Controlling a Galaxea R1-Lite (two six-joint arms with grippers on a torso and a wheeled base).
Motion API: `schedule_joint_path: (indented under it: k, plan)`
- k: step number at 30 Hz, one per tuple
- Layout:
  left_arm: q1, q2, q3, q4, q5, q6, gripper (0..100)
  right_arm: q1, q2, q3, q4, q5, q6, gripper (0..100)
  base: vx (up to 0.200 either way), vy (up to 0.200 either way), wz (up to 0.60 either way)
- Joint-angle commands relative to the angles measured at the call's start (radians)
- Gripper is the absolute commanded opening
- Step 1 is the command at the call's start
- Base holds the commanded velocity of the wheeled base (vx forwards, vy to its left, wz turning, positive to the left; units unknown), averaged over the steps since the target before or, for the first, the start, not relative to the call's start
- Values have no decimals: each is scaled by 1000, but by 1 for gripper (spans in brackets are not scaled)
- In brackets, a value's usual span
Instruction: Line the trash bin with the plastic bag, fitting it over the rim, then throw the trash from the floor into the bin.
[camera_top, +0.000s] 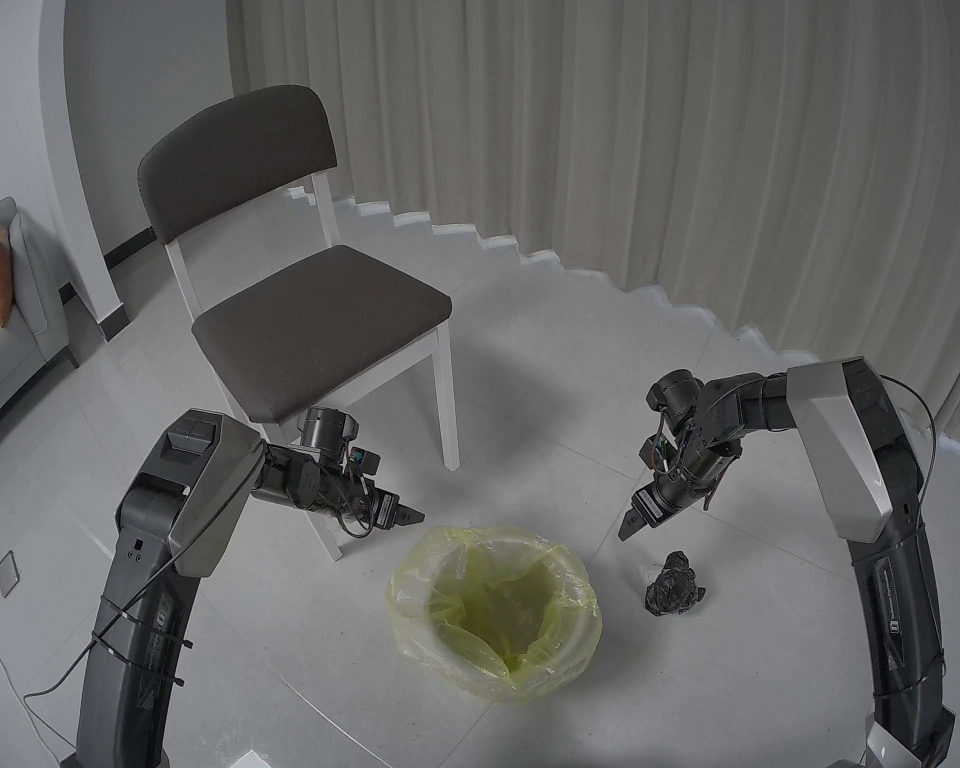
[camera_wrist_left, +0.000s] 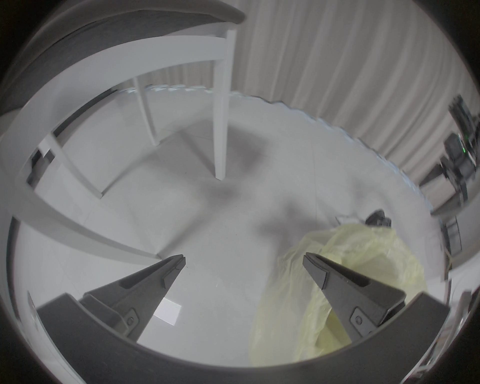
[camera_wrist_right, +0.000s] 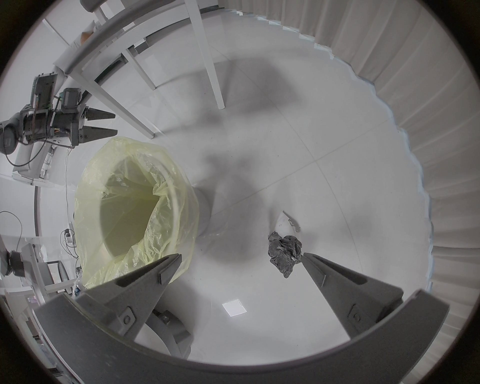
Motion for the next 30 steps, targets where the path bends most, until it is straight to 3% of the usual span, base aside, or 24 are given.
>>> schedule_joint_path:
  k: [1, 9, 14, 22, 30]
  plan:
    - [9, 38, -31, 3, -30, 30, 100, 2, 4, 0, 2, 1, -1, 100, 0, 0, 0]
    - [-17, 96, -92, 30, -39, 94, 100, 3, 24, 0, -1, -1, -1, 100, 0, 0, 0]
    - [-40, 185, -124, 153, -33, 151, 100, 0, 51, 0, -4, -1, -7, 100, 0, 0, 0]
    - [-23, 184, -124, 218, -30, 143, 100, -21, 69, 0, -4, -1, -11, 100, 0, 0, 0]
    - [32, -13, -124, 218, -53, 53, 100, -78, 97, 0, -9, 2, -13, 100, 0, 0, 0]
